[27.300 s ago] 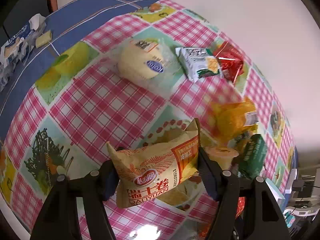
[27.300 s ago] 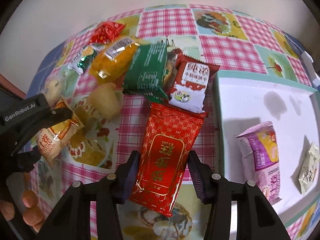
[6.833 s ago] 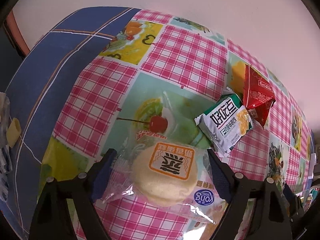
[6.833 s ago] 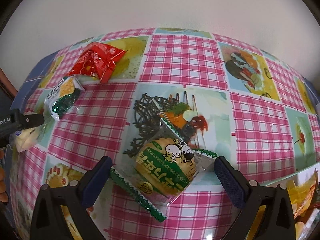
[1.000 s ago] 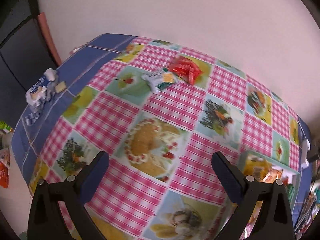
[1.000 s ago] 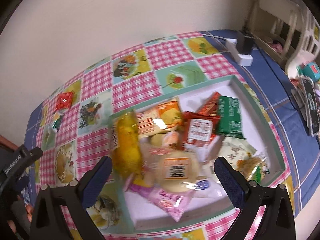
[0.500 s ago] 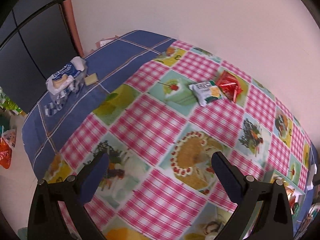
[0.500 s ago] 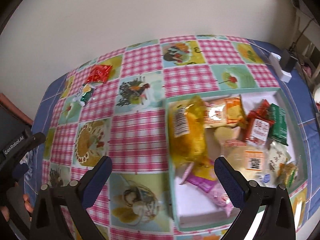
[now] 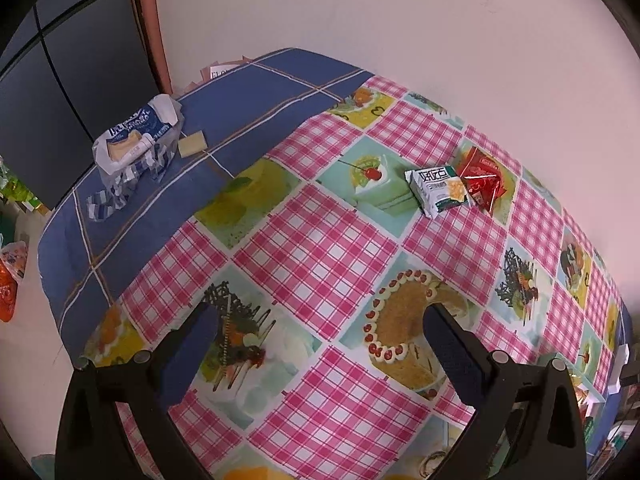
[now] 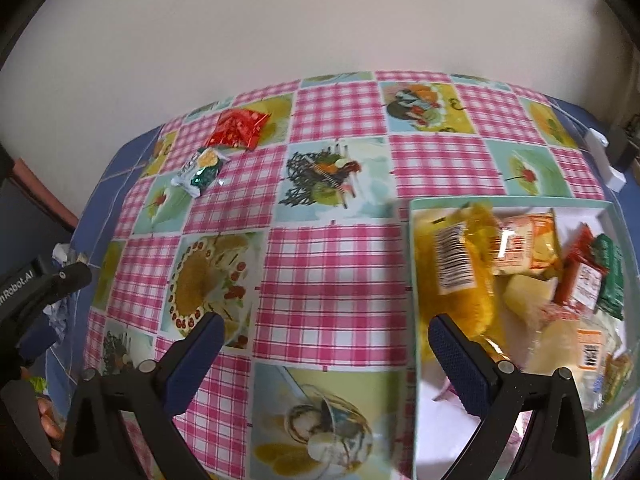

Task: Organize snacks
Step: 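Move both tools from the tray toward the white cracker pack and red packet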

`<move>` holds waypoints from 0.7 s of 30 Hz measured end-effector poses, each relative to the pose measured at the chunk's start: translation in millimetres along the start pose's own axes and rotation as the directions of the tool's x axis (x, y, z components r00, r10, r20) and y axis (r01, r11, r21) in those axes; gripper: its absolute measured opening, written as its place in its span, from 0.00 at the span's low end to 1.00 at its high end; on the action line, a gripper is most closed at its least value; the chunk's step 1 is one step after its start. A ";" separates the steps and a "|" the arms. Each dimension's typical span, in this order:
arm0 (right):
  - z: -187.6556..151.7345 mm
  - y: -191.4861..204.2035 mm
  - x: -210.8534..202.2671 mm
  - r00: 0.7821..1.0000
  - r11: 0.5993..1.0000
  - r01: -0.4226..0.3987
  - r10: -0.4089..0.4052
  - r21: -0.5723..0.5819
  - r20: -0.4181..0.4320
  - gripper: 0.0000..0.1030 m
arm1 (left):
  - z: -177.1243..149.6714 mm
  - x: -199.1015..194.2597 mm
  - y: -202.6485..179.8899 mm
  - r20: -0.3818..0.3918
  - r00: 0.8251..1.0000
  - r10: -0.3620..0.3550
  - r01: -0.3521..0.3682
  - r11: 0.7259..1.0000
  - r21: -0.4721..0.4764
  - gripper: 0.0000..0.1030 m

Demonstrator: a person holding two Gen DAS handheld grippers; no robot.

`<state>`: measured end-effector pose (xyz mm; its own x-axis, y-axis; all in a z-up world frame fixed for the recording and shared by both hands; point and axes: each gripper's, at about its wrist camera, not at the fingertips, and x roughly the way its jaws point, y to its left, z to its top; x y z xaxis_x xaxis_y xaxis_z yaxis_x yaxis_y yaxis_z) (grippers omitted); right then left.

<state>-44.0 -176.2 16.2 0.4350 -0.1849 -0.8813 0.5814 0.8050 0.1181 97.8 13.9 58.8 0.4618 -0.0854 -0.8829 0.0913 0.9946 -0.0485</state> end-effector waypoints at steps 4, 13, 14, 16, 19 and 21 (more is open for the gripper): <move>0.9 5.0 9.1 1.000 1.000 -0.023 0.023 -0.008 -0.003 1.00 | 1.4 10.1 -3.2 -0.007 1.000 0.008 -0.008 1.000 0.008 0.99; 12.1 15.0 15.7 0.999 0.998 -0.008 0.011 -0.058 0.046 1.00 | 10.8 28.0 -14.6 0.004 1.000 -0.024 0.024 1.000 0.010 0.99; 14.0 15.6 17.8 0.999 0.998 -0.009 0.012 -0.063 0.046 1.00 | 11.9 29.5 -15.2 0.012 1.000 -0.026 0.025 1.000 0.009 0.99; 16.5 15.7 21.8 0.998 0.997 -0.031 0.034 -0.066 0.044 1.00 | 15.3 35.7 -16.2 0.013 1.000 -0.020 0.020 1.000 0.013 0.99; 19.0 16.4 27.6 0.998 0.997 -0.034 0.037 -0.066 0.042 1.00 | 20.3 42.2 -16.2 0.017 0.999 -0.036 0.036 0.999 0.003 0.99; 20.9 17.8 31.7 0.998 0.997 -0.044 0.046 -0.063 0.037 1.00 | 23.0 44.3 -17.4 0.029 0.998 -0.048 0.048 0.999 0.000 0.99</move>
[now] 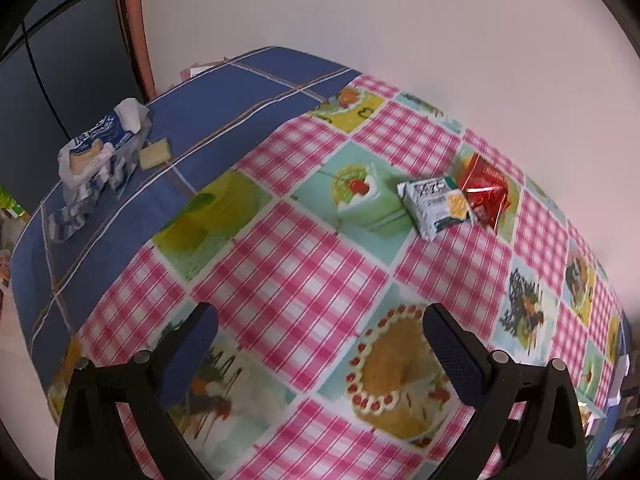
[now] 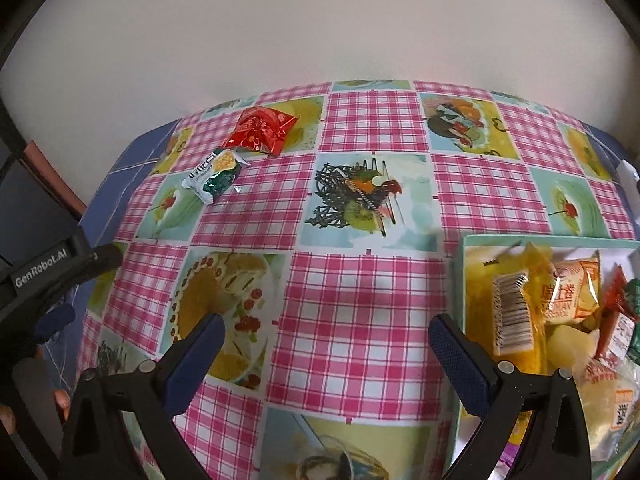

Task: Organize snacks
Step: 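Move both tools from the tray toward the white cracker pack and red packet, then grasp the white cracker pack with left tool while right tool grasps red packet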

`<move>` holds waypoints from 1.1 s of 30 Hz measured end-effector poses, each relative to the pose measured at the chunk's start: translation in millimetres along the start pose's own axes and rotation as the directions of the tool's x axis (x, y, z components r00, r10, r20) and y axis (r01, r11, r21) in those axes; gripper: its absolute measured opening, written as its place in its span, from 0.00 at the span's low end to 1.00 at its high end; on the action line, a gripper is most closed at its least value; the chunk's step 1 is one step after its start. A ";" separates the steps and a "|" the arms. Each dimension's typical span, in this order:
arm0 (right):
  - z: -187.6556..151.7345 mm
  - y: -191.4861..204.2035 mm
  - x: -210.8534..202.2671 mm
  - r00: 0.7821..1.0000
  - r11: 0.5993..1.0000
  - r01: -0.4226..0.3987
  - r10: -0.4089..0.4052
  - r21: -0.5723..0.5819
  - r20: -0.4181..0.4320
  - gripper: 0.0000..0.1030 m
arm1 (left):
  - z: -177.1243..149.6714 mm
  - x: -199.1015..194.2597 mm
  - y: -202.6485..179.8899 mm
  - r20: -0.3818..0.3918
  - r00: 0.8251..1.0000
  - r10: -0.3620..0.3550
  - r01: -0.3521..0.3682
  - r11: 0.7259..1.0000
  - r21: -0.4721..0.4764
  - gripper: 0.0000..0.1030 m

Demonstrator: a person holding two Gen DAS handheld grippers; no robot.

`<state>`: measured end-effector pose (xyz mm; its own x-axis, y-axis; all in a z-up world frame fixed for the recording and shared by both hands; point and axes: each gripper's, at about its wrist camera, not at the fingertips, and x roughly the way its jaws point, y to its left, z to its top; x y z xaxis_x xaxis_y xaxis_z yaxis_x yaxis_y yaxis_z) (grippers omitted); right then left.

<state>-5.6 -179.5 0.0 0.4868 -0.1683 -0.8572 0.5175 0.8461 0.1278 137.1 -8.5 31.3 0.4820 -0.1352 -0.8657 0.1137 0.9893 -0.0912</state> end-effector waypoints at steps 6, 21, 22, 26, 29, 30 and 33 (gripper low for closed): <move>11.6 6.2 12.7 1.000 1.000 -0.015 0.015 -0.006 -0.012 1.00 | 15.1 15.4 -10.5 -0.027 0.998 -0.054 0.055 0.998 0.029 0.99; 75.4 -6.9 55.7 0.998 0.996 -0.049 0.052 0.071 -0.039 1.00 | 75.7 56.1 -53.8 -0.001 0.986 -0.169 0.160 0.928 0.336 0.99; 86.1 -9.7 57.8 0.998 0.995 -0.049 0.053 0.091 -0.039 1.00 | 80.4 58.1 -55.1 -0.008 0.983 -0.182 0.174 0.922 0.345 0.99; 117.6 -10.4 67.1 0.996 0.989 -0.071 0.077 0.129 -0.045 1.00 | 93.0 64.8 -61.8 -0.026 0.973 -0.229 0.220 0.896 0.386 0.99; 139.8 -7.3 79.4 0.992 0.982 -0.104 0.115 0.160 -0.061 1.00 | 96.9 75.0 -69.4 -0.044 0.969 -0.243 0.239 0.878 0.414 0.99; 145.0 -6.5 83.4 0.989 0.978 -0.116 0.129 0.173 -0.067 1.00 | 96.6 77.7 -71.2 -0.049 0.967 -0.249 0.246 0.873 0.422 0.99; 162.0 0.5 100.8 0.981 0.969 -0.149 0.169 0.196 -0.093 1.00 | 94.5 89.8 -77.7 -0.074 0.961 -0.266 0.271 0.854 0.444 0.99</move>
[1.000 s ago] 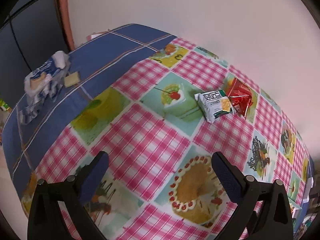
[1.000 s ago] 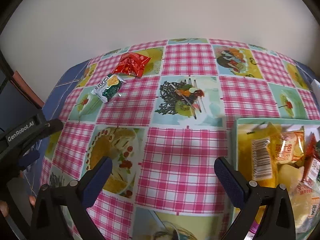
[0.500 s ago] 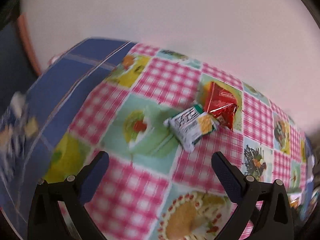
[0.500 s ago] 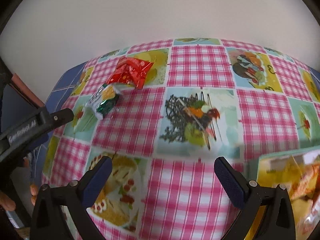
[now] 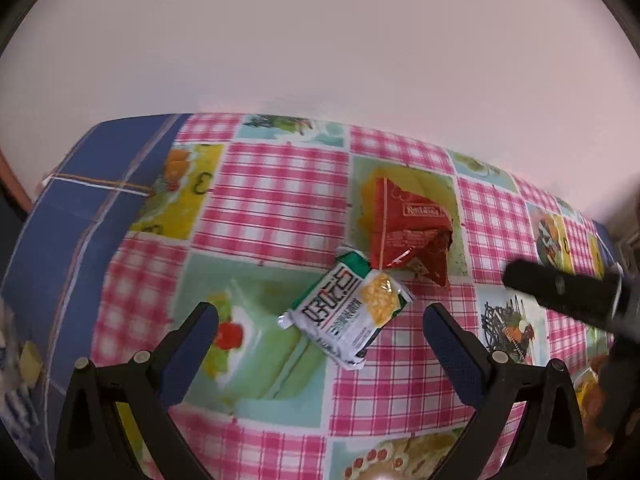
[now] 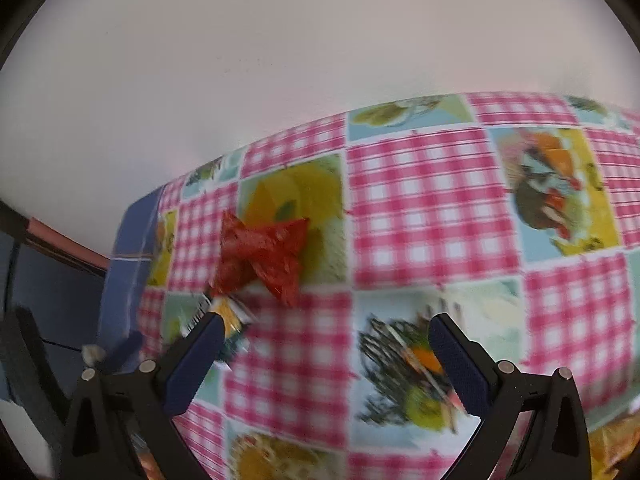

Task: Organize snacks
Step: 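Grasp the white cracker pack with left tool while right tool grasps red packet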

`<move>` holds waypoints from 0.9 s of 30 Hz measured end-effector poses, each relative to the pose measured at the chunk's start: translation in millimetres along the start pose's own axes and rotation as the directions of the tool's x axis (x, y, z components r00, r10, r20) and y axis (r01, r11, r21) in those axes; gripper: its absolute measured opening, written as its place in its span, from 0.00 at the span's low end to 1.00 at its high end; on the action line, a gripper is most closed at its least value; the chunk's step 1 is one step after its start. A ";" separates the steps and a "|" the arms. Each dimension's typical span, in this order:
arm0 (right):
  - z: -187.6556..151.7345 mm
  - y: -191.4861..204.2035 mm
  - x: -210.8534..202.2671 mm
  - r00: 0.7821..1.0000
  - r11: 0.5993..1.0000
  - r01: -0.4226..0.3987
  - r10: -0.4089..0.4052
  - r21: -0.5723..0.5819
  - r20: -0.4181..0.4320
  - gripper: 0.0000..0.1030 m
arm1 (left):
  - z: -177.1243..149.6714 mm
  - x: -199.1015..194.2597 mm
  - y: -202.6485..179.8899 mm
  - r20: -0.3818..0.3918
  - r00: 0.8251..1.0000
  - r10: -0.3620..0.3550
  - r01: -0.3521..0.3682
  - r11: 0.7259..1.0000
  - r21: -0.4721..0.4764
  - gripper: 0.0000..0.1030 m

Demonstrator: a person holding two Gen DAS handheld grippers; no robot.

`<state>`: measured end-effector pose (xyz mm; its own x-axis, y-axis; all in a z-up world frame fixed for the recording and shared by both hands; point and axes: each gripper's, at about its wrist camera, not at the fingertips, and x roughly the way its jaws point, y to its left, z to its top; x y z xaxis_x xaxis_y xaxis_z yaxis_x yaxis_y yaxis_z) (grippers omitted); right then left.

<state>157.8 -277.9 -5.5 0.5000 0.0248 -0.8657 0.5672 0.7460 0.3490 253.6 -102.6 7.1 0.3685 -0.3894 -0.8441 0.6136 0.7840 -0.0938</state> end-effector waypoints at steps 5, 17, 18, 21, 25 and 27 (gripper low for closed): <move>15.3 19.9 24.6 1.000 1.000 0.005 -0.006 -0.024 -0.028 1.00 | 0.5 15.9 -10.8 -0.003 1.000 0.001 -0.001 0.998 0.068 0.99; 32.2 46.0 70.0 0.997 0.997 0.051 -0.055 -0.062 -0.061 0.99 | 8.5 43.4 11.6 -0.017 1.000 0.002 -0.001 0.999 0.043 0.96; 32.4 47.1 71.7 0.996 0.996 0.056 -0.060 -0.065 -0.061 0.97 | 8.5 44.1 14.6 -0.016 1.000 -0.001 0.002 0.999 0.034 0.96; 33.2 48.3 76.4 0.995 0.995 0.072 -0.076 -0.065 -0.059 0.90 | 11.0 47.6 23.5 -0.019 1.000 -0.014 0.014 1.000 0.004 0.96; 33.2 49.2 75.4 0.996 0.995 0.075 -0.078 -0.066 -0.045 0.75 | 13.9 49.3 31.7 -0.017 0.999 -0.052 0.051 0.998 -0.027 0.84; 33.3 50.1 75.7 0.995 0.993 0.091 -0.094 -0.072 -0.040 0.69 | 15.5 50.1 33.7 -0.018 0.998 -0.059 0.058 0.998 -0.036 0.79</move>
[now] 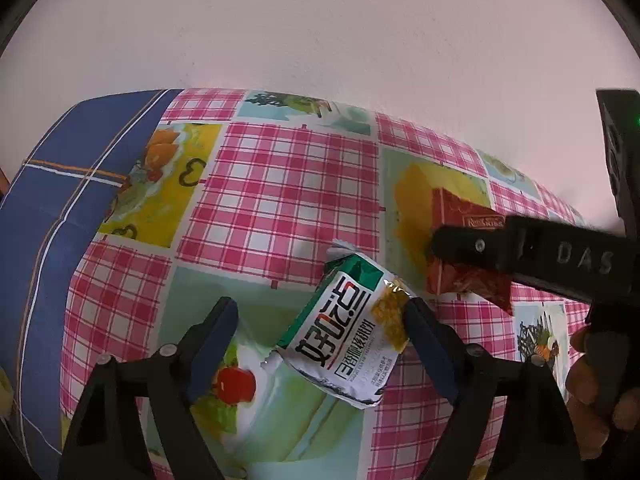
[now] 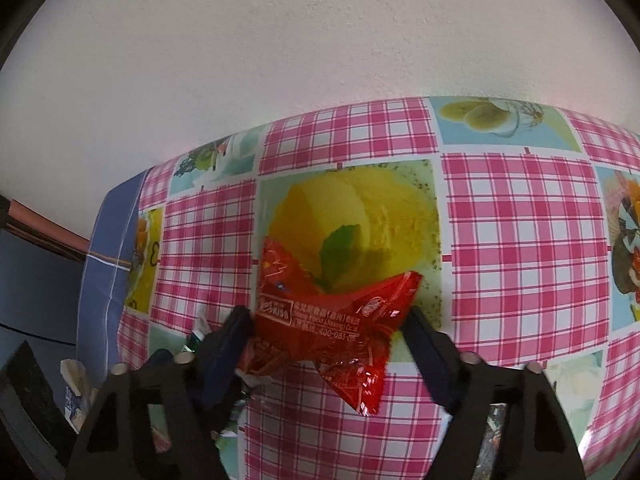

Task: Organize snacks
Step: 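Grasp the white cracker pack with left tool while right tool grasps red packet, then carry the white cracker pack and red packet over the white tray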

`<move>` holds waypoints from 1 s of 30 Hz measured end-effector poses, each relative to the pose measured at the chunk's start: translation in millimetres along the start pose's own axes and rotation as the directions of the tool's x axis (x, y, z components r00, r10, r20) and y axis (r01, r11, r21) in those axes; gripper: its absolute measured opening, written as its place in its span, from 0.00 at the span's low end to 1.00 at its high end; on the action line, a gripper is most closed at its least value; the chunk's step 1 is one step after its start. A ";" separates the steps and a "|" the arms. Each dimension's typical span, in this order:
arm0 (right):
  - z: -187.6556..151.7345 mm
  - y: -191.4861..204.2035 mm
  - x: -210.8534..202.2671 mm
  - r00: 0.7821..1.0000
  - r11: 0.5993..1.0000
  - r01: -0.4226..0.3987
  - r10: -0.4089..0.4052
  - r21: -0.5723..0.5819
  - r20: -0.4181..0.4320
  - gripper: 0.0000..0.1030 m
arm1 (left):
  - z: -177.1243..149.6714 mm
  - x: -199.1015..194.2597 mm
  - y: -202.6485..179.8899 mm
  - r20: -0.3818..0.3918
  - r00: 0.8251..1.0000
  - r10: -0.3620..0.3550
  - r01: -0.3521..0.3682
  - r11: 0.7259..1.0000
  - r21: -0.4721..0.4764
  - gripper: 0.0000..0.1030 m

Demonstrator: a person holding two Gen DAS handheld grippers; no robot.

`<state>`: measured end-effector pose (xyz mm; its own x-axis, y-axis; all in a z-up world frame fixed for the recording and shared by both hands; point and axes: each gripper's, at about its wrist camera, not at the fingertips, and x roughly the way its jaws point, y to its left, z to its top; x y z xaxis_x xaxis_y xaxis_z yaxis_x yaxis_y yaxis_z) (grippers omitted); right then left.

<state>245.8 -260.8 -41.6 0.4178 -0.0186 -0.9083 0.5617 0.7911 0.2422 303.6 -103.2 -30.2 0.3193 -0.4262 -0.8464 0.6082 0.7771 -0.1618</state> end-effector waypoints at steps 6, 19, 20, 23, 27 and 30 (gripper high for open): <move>-5.9 -9.4 -6.8 1.000 1.000 0.021 -0.021 -0.003 0.001 0.61 | 1.2 -0.9 -4.3 -0.009 0.998 -0.062 0.061 0.998 -0.030 0.58; -45.6 -44.6 -32.2 0.998 0.999 0.048 -0.048 0.009 -0.039 0.61 | -24.4 -13.7 -2.1 -0.023 0.994 -0.106 0.101 0.983 -0.155 0.49; -48.8 -44.9 -33.5 0.998 0.999 0.048 -0.048 0.005 -0.043 0.61 | -27.0 -14.5 -4.9 -0.029 0.994 -0.108 0.103 0.983 -0.155 0.49; -64.7 -47.4 -38.9 0.997 0.999 0.048 -0.048 -0.011 -0.054 0.61 | -38.7 -20.1 -11.4 -0.031 0.995 -0.091 0.085 0.987 -0.139 0.49; -85.9 -47.5 -46.1 0.996 0.997 0.066 -0.068 -0.041 -0.053 0.60 | -53.8 -28.6 -10.9 -0.047 0.996 -0.081 0.072 0.982 -0.177 0.49; -105.0 -46.0 -52.3 0.993 0.991 0.107 -0.111 -0.079 -0.041 0.60 | -63.6 -35.2 -11.2 -0.060 0.996 -0.072 0.059 0.979 -0.195 0.49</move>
<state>123.1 -231.9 -41.0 0.3234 -0.0807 -0.9428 0.5450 0.8304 0.1159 239.3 -67.5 -30.8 0.2306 -0.4525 -0.8614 0.4729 0.8258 -0.3072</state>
